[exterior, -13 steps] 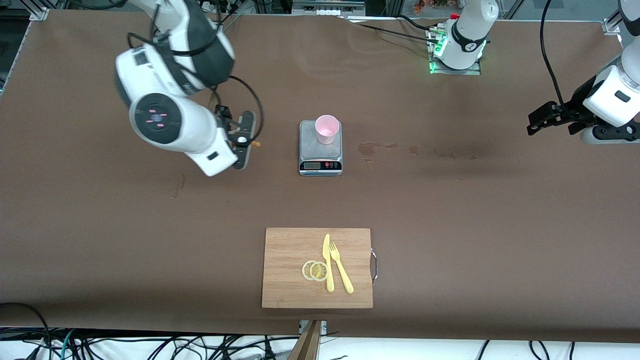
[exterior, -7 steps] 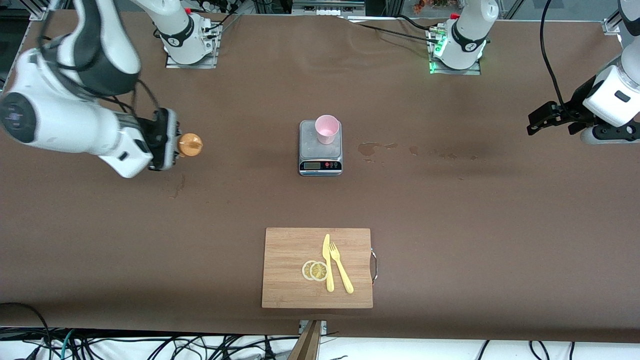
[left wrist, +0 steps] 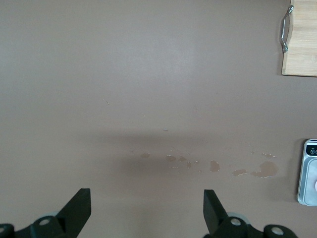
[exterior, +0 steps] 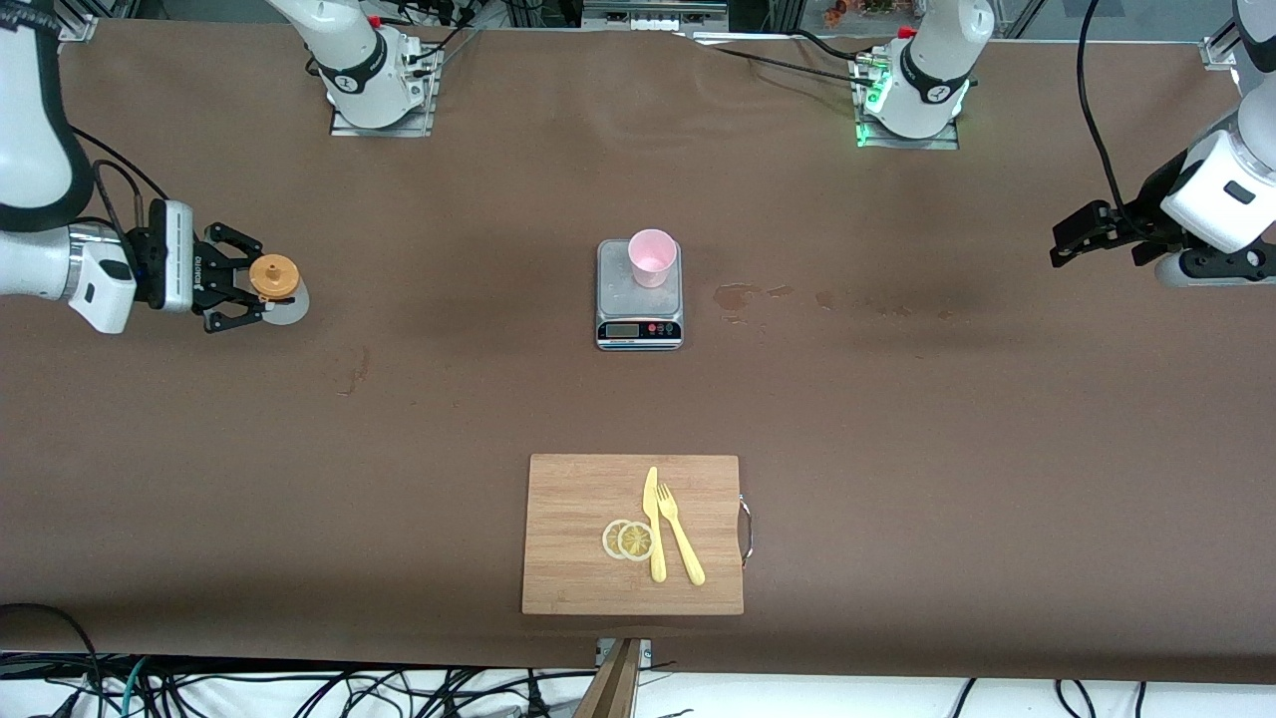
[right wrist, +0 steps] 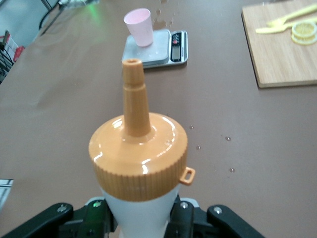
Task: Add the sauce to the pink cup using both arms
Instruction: 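Carry the sauce bottle with the right gripper back to its spot, then lower the bottle onto the table and open the right gripper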
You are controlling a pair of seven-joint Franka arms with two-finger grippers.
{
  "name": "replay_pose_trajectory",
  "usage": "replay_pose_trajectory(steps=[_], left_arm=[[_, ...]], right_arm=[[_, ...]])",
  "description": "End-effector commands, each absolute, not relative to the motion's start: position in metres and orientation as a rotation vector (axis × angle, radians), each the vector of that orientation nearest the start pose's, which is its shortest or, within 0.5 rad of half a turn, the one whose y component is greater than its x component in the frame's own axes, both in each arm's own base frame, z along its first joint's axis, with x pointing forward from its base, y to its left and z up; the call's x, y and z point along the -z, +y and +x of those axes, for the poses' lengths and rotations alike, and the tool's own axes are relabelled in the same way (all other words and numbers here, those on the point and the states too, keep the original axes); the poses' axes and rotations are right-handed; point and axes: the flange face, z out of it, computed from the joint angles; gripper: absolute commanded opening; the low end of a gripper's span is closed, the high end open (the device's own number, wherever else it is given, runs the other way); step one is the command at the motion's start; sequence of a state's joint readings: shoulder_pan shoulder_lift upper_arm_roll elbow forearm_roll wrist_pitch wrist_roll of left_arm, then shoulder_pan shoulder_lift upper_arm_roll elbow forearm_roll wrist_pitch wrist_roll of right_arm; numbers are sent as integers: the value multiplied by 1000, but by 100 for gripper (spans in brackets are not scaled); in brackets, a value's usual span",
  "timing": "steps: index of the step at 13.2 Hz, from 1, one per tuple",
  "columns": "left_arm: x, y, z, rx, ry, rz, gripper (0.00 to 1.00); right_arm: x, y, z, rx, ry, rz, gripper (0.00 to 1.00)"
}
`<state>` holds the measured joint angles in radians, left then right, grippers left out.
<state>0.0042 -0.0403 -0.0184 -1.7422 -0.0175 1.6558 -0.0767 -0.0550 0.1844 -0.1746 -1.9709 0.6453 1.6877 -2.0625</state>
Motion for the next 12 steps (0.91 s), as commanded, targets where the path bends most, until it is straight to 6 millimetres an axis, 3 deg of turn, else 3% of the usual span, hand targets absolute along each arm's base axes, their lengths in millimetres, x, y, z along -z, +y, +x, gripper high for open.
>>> replay_pose_trajectory(steps=[1, 3, 8, 12], left_arm=[[-580, -9, 544, -79, -92, -3138, 100], [-580, -9, 544, -80, -99, -3139, 100], [-578, -10, 543, -96, -85, -3137, 100], [-578, -9, 544, -96, -89, -3137, 100]], right_arm=[[-338, -85, 532, 591, -1757, -1635, 0], [-300, -106, 530, 661, -1730, -1590, 0], [-216, -125, 534, 795, -1642, -1546, 0], [-194, -127, 537, 827, -1584, -1559, 0]])
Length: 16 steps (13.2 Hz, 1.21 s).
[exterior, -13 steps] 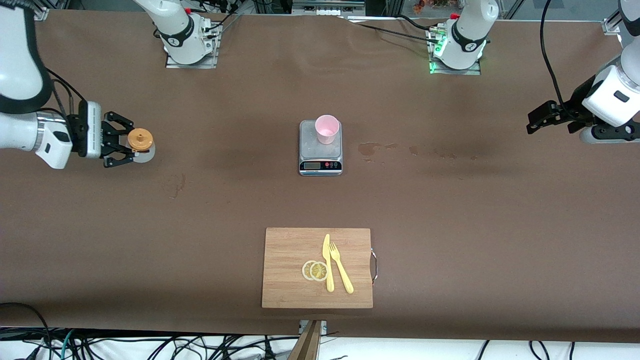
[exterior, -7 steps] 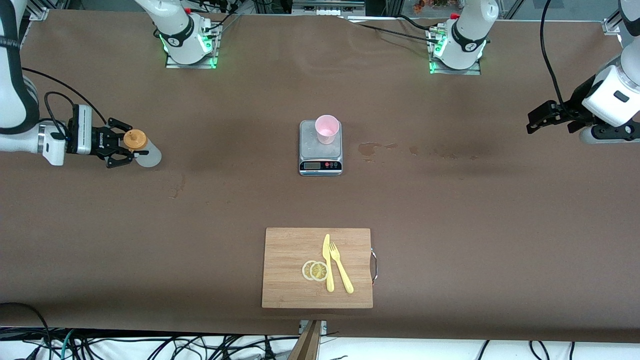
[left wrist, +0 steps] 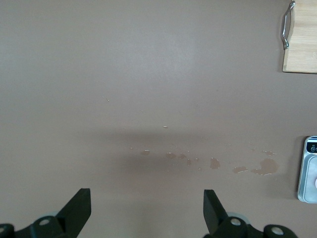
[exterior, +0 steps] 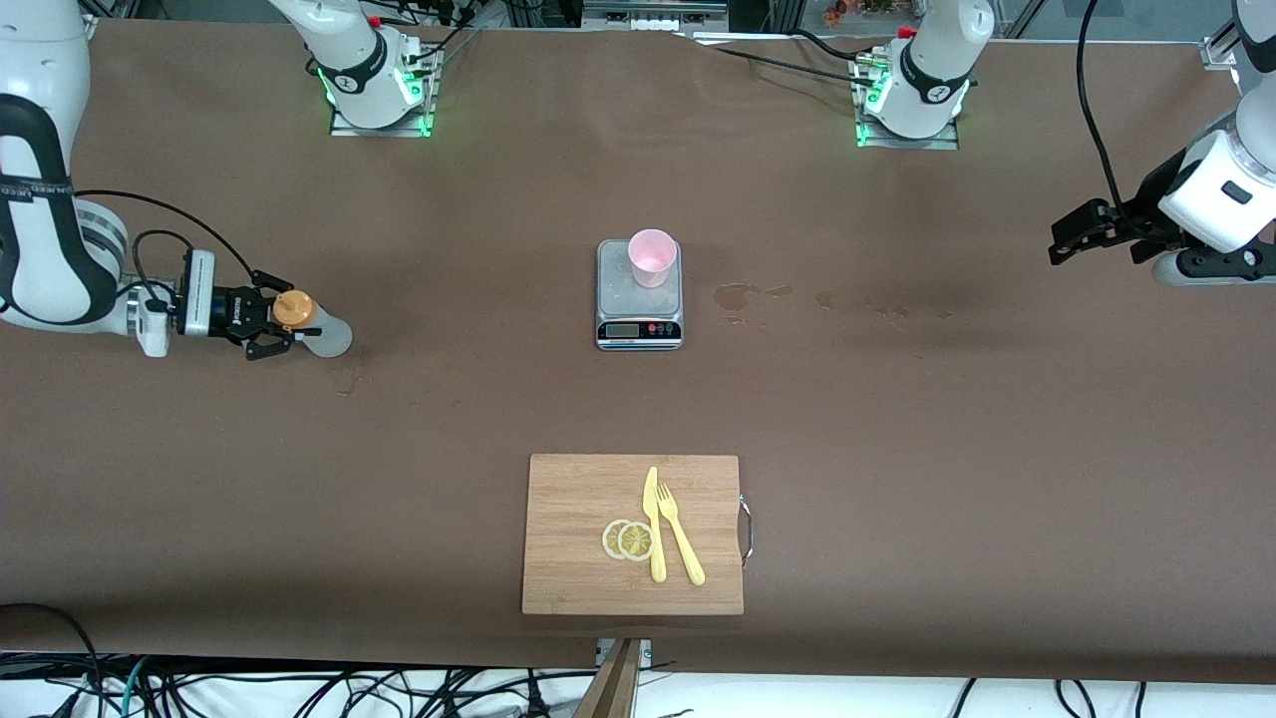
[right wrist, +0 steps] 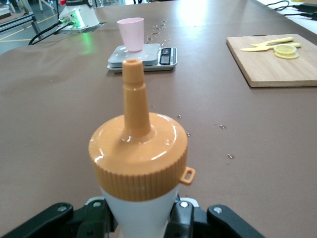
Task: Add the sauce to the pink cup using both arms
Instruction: 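Lower the bottle onto the table and open the right gripper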
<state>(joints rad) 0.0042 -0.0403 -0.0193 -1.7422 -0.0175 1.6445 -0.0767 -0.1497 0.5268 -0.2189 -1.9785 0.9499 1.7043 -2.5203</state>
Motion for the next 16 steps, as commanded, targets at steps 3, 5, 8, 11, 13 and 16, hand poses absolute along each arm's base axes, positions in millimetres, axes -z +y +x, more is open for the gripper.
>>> replay_pose_trajectory(steps=[3, 5, 8, 11, 13, 16], left_arm=[[-579, -7, 544, -94, -94, -3137, 100], [-580, -7, 543, -92, -99, -3138, 100], [-578, -8, 544, -92, -99, -3138, 100], [-578, -9, 545, -92, -99, -3140, 100], [-578, -8, 545, -92, -99, -3138, 100], [-578, -10, 544, -92, -95, -3140, 100]], right_arm=[[-172, -130, 529, 856, -1482, -1552, 0], [-168, -132, 528, 858, -1469, -1556, 0], [-167, -139, 528, 876, -1435, -1579, 66], [-171, -141, 532, 889, -1443, -1581, 100], [-172, -141, 533, 890, -1443, -1578, 100], [-173, -154, 527, 886, -1447, -1586, 100]])
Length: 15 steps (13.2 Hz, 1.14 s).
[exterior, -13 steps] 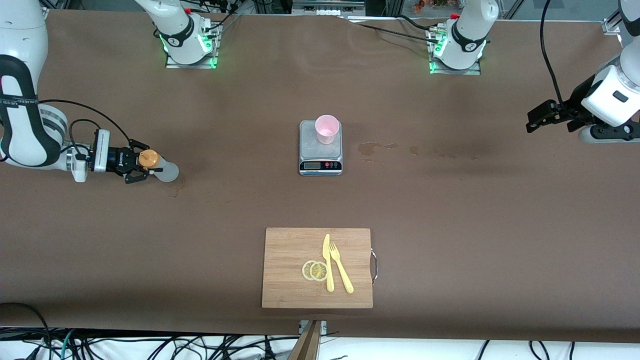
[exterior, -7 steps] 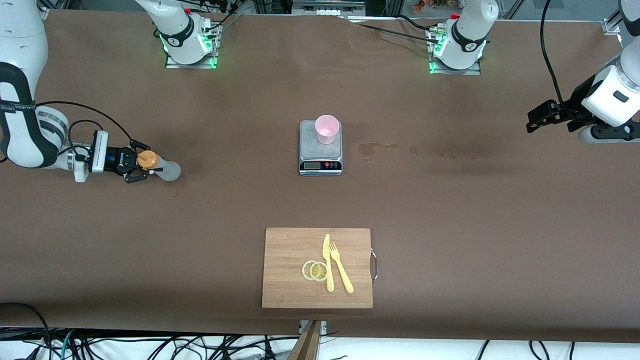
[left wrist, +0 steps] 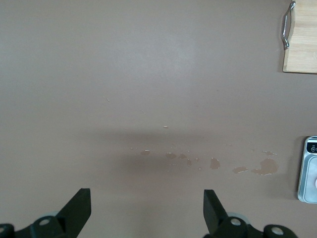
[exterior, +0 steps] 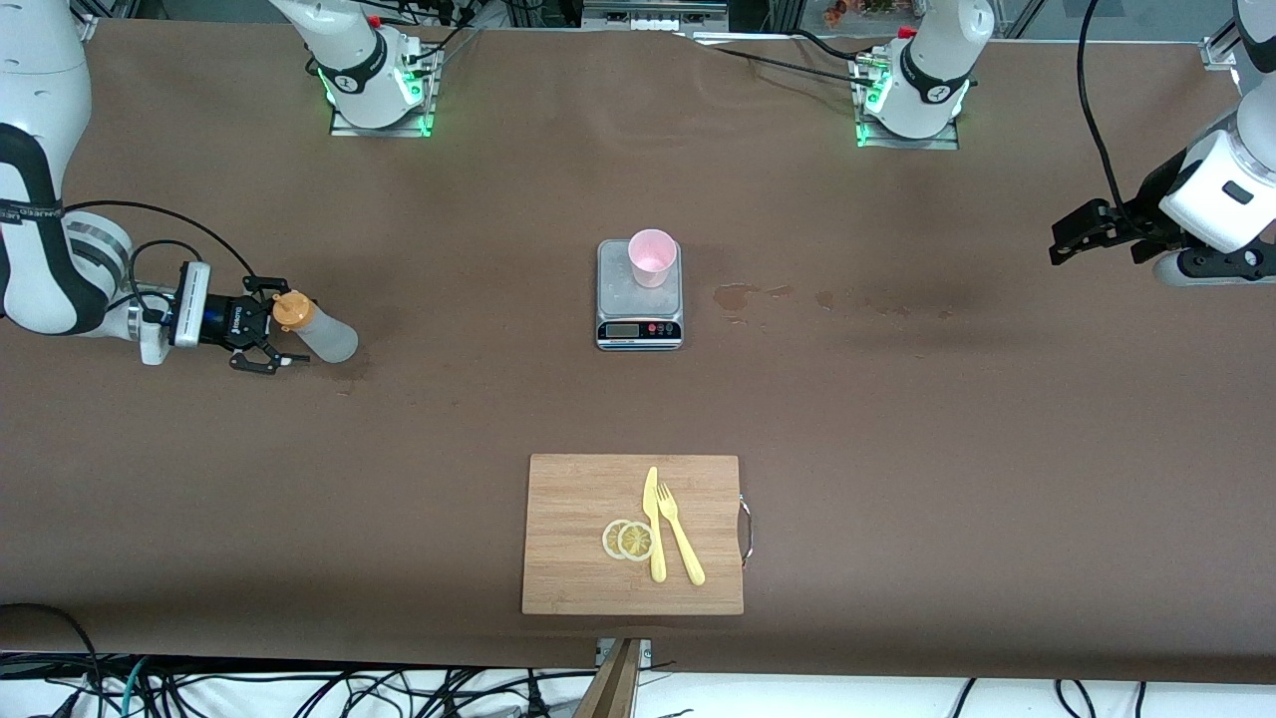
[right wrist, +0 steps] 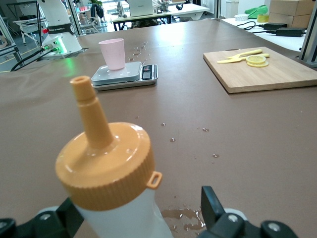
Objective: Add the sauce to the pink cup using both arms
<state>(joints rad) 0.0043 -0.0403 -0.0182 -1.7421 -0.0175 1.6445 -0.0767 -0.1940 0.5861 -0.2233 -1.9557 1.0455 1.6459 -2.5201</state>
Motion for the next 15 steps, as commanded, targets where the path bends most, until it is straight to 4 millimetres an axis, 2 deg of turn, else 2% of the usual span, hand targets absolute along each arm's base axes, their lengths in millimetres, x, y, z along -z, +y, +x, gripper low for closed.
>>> replay_pose_trajectory(steps=[1, 4, 5, 8, 13, 15], left_arm=[[-577, -9, 546, -92, -95, -3143, 100], [-580, -6, 547, -83, -107, -3145, 100], [-579, -7, 548, -85, -114, -3143, 100], [-579, -8, 548, -85, -115, -3144, 100], [-579, -4, 548, -92, -110, -3143, 100], [-580, -4, 547, -94, -119, -3142, 100]], right_arm=[[-174, -161, 523, 872, -1451, -1587, 100], [-180, -181, 512, 804, -1493, -1591, 100], [-193, -187, 516, 802, -1521, -1590, 100], [-268, -202, 543, 744, -1689, -1619, 100], [-367, -208, 537, 529, -1702, -1846, 100], [-409, -189, 537, 408, -1633, -1991, 100]])
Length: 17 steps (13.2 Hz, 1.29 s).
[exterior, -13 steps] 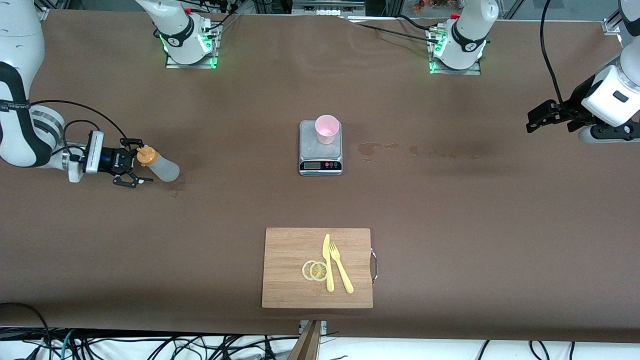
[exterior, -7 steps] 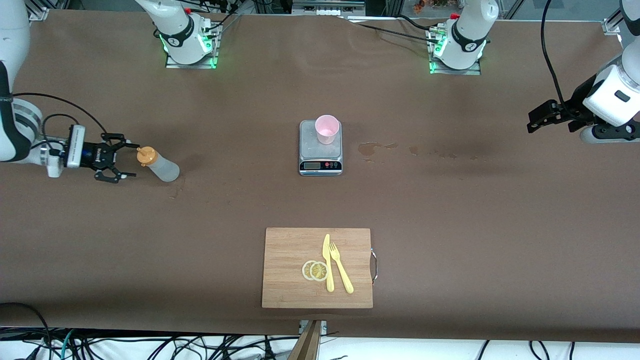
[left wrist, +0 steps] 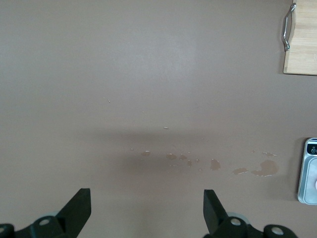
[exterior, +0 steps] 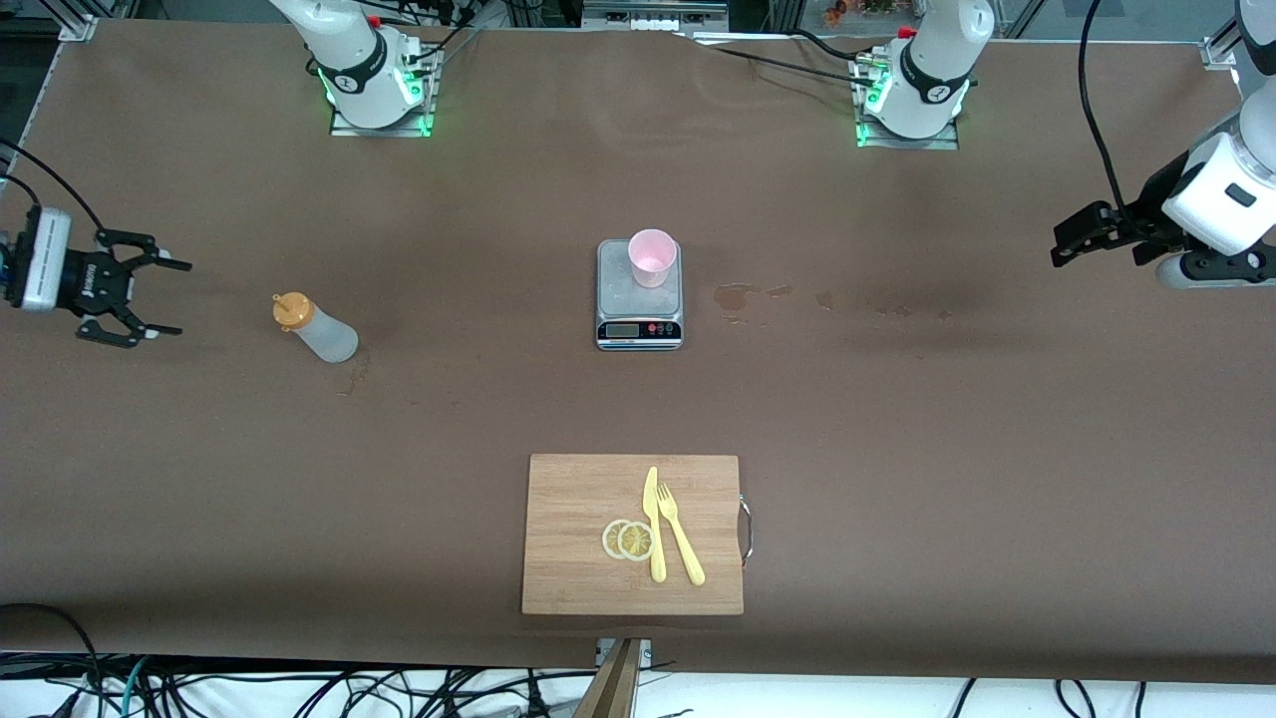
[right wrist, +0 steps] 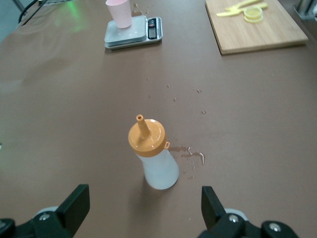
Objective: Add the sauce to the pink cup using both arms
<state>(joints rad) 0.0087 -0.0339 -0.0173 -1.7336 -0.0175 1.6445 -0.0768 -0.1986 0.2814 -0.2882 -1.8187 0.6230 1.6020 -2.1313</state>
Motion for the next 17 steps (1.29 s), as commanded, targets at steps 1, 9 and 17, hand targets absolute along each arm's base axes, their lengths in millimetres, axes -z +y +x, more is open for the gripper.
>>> replay_pose_trajectory(steps=[1, 9, 17], left_arm=[[-580, -3, 547, -94, -114, -3143, 100], [-580, -2, 548, -94, -129, -3142, 100], [-584, 1, 548, -82, -136, -3143, 100]], right_arm=[[-435, -179, 538, 352, -1587, -2102, 100], [-543, -113, 537, 160, -1141, -2736, 100], [-601, -52, 521, 87, -510, -3108, 100]])
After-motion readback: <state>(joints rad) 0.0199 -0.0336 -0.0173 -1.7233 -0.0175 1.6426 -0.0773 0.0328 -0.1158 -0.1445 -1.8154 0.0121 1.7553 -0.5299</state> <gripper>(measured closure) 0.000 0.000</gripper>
